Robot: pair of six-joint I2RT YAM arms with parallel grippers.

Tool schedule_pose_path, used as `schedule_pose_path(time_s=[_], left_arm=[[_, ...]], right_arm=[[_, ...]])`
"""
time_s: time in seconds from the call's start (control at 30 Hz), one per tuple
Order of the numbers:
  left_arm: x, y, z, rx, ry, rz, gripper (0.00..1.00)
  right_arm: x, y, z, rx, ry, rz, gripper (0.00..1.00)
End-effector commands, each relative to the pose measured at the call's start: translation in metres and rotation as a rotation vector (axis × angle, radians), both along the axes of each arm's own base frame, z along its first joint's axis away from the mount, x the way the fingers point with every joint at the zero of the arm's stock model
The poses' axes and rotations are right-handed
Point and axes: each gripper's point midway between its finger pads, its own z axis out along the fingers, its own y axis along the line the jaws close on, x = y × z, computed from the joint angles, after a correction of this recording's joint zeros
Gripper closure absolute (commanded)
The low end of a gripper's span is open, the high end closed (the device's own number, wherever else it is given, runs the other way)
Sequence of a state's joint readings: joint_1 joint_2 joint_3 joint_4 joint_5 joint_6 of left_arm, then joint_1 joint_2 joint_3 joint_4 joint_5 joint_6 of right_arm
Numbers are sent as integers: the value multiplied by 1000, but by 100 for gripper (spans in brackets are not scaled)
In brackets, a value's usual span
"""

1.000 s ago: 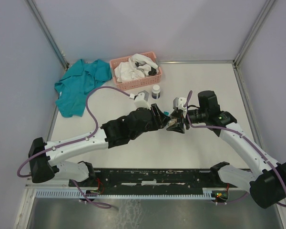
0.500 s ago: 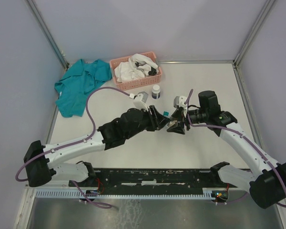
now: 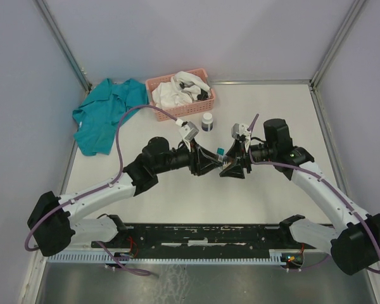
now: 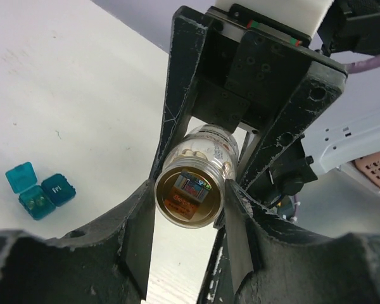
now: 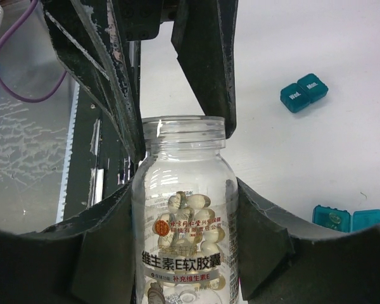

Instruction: Sort the pills into containers

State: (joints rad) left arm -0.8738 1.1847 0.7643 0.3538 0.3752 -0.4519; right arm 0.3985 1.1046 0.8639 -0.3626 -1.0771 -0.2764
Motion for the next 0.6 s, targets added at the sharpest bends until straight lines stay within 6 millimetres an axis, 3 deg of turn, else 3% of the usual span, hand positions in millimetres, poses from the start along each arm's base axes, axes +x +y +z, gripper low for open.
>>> schedule_pose_path(time_s=[0.0, 0.1, 0.2, 0.57], left_arm=[[-32, -9, 10, 14, -162, -215, 73], [-39, -3, 9, 28, -265, -258, 73], [-41, 1, 6, 36, -325, -264, 65], [-37, 13, 17, -33, -279, -158, 15]], right_arm=[[5, 11, 37, 100, -128, 70, 99], [4, 13, 37, 106, -113, 79, 99], [3, 13, 38, 113, -109, 83, 100], [3, 12, 38, 113, -128, 79, 100]])
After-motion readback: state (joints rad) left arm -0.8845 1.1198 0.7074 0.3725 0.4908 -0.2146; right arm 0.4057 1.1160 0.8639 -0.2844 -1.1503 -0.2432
